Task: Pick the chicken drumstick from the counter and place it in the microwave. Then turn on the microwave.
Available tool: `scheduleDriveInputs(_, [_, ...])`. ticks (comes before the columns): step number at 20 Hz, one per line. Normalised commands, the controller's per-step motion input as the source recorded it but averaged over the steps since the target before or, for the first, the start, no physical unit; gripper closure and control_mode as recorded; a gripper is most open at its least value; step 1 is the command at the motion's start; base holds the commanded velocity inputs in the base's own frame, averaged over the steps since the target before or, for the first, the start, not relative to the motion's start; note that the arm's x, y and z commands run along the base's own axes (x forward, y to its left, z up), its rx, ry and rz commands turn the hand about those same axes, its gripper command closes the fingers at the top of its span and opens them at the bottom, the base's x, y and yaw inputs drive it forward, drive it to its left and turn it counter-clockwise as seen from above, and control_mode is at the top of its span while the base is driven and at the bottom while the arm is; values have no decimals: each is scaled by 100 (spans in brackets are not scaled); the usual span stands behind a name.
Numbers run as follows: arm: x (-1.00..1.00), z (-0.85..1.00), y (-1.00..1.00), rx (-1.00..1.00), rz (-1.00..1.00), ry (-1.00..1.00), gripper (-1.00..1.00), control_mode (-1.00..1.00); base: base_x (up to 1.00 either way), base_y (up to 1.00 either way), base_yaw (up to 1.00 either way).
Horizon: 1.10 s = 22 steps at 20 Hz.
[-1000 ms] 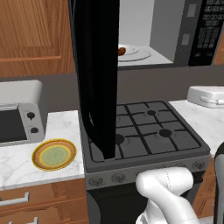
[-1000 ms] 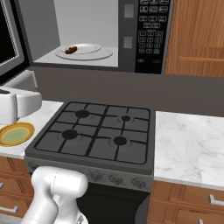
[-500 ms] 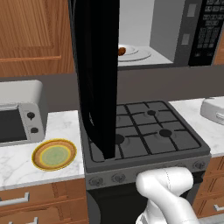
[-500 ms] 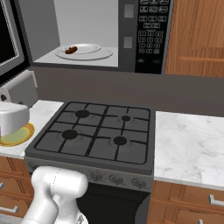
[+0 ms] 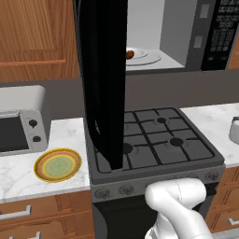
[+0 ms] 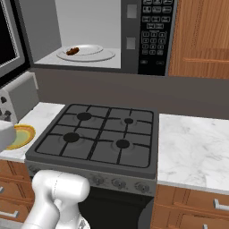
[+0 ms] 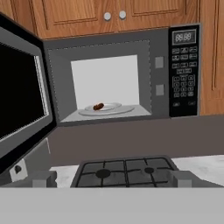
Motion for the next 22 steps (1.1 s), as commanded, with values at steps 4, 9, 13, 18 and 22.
scheduleDriveInputs(4, [-31, 0, 0, 0, 0, -2, -100, -100, 0, 0, 0])
scheduleDriveInputs(9, [-31, 0, 0, 0, 0, -2, -100, -100, 0, 0, 0])
scheduleDriveInputs(13, [-30, 0, 0, 0, 0, -2, -100, -100, 0, 0, 0])
scheduleDriveInputs(18, [-28, 0, 0, 0, 0, -2, -100, -100, 0, 0, 0])
scheduleDriveInputs(22, [-20, 0, 0, 0, 0, -1, -100, -100, 0, 0, 0])
